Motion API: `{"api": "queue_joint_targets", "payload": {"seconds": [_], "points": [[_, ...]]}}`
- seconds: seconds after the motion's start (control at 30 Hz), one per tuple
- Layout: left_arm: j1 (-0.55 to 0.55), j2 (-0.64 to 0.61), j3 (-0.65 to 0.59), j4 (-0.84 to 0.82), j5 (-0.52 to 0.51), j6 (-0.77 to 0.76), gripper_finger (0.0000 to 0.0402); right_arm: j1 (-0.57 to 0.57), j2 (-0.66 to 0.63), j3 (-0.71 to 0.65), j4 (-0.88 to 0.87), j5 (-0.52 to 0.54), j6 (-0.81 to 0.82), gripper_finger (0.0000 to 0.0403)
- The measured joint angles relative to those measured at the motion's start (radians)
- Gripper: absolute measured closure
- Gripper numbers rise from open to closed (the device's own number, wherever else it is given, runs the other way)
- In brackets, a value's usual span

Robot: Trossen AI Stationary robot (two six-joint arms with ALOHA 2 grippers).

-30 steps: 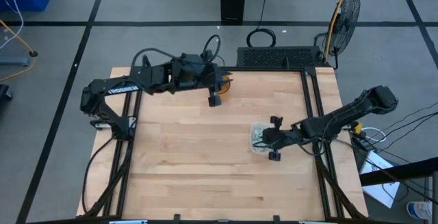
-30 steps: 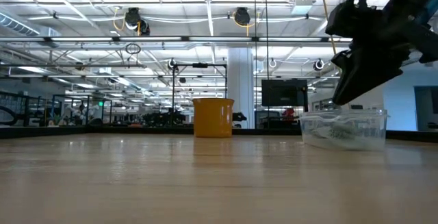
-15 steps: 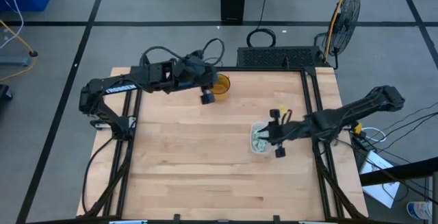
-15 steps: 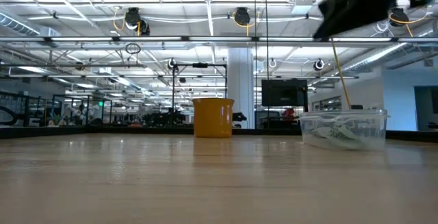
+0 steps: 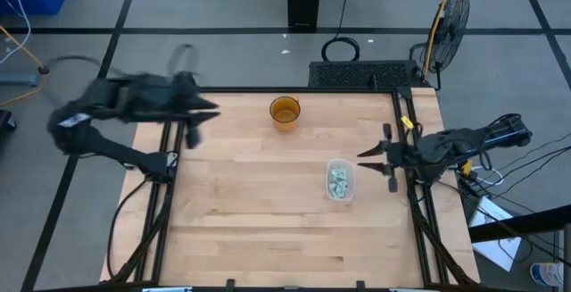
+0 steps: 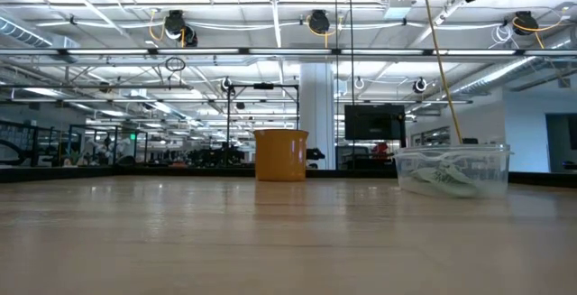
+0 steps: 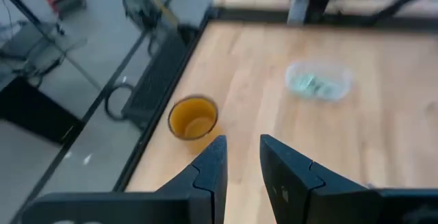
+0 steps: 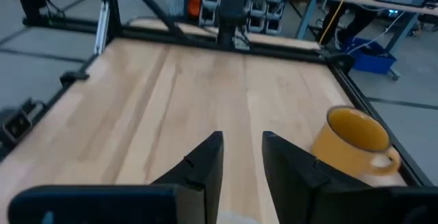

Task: Pick and place Stevia / Truvia into bins
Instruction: Return to Home Position

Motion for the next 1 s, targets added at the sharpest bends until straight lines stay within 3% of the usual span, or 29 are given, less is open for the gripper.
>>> {"api": "queue_joint_targets", "payload": {"seconds": [0.13,0.23,0.4,0.5,0.63,0.83,1.0], "points": [[-0.054,-0.190,-0.098,-0.011,0.001,-0.054,0.0309,0.000,-0.067,-0.012,-0.061,0.001,-0.006,0.0308],[-0.092,-0.344,-0.262,0.021,0.000,-0.068,0.0309,0.000,-0.109,-0.056,-0.064,0.001,-0.004,0.0309],[-0.130,-0.587,-0.646,0.336,0.006,-0.113,0.0309,0.000,-0.163,-0.165,0.000,0.005,-0.014,0.0306],[-0.144,-0.687,-0.870,0.567,0.013,-0.057,0.0309,0.000,-0.197,-0.211,0.018,0.075,-0.014,0.0305],[-0.149,-0.742,-1.120,0.855,0.045,-0.061,0.0309,0.000,-0.264,-0.228,-0.016,0.157,0.052,0.0307],[-0.149,-0.744,-1.413,1.242,0.241,-0.107,0.0309,0.000,-0.372,-0.282,-0.006,0.004,0.103,0.0307],[-0.149,-0.745,-1.591,1.527,0.241,-0.114,0.0309,0.000,-0.433,-0.334,0.044,0.000,0.100,0.0309]]}}
